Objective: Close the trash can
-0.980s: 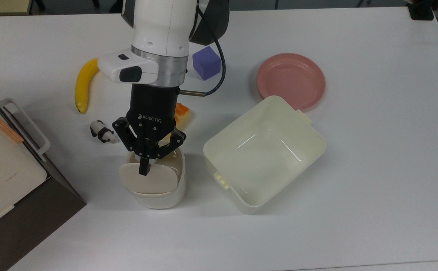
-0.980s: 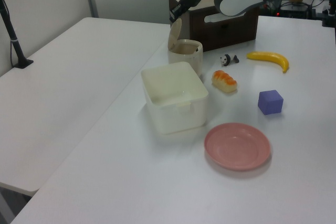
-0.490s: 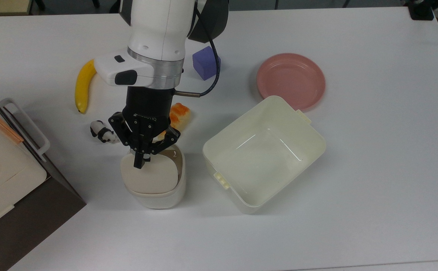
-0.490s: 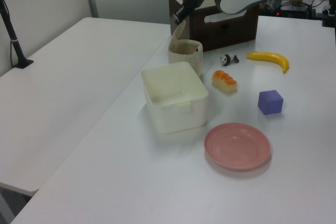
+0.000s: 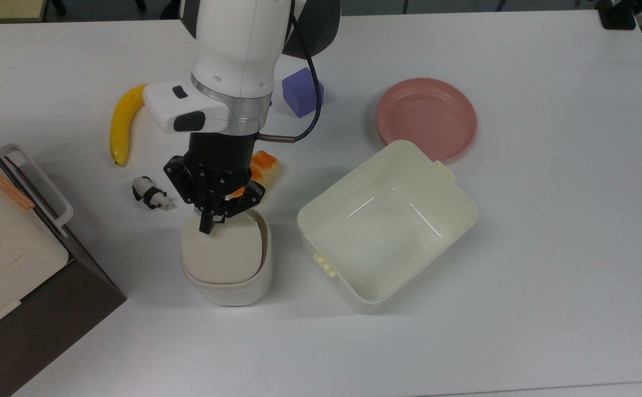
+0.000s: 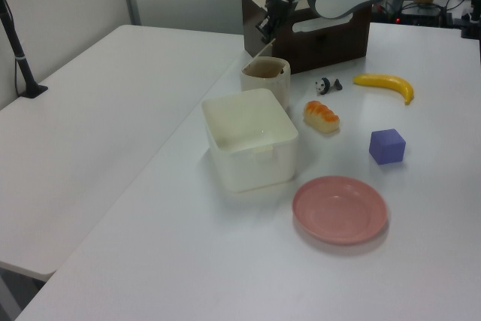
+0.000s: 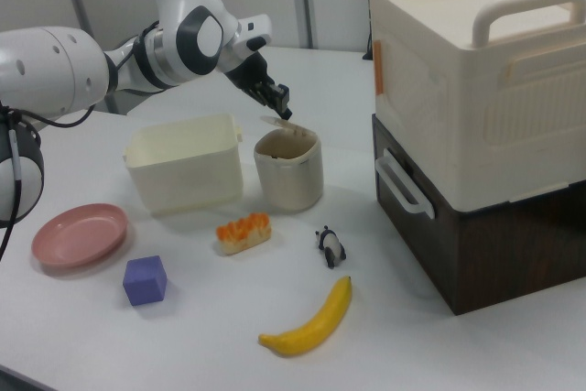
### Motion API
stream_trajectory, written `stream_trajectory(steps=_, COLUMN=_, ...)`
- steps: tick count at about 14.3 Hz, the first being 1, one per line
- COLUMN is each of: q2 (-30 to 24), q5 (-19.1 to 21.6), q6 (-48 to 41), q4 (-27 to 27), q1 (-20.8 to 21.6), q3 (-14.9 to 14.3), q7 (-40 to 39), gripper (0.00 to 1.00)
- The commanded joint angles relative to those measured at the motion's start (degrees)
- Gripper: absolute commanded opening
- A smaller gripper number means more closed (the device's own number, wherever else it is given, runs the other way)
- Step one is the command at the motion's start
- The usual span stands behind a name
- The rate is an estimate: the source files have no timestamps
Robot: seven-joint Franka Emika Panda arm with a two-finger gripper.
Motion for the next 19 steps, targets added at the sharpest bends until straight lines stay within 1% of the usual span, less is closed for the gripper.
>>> stream_trajectory(steps=1, q2=-1.6, q5=0.1, q6=-5.0, q4=-1.2, q1=0.2, q3=0.8, q7=-1.6, gripper=0.0)
stream_trajectory(steps=5, q2=-3.1, q5=2.9, q6=-7.9, q4=-2.6, q1=0.3, q3=1.2, q7=-4.0, gripper=0.0)
stream_trajectory(steps=12, q2=-1.8, q5=3.1, q6=-8.1, q4=-5.1, q1=-0.5, q3=1.2, q7=-5.5, gripper=0.0)
stream_trajectory(steps=19, q2=-0.1, q5=3.0, q6=-7.5, q4=-5.0, q1=-1.1, q3=1.1, q7=-5.5, gripper=0.0)
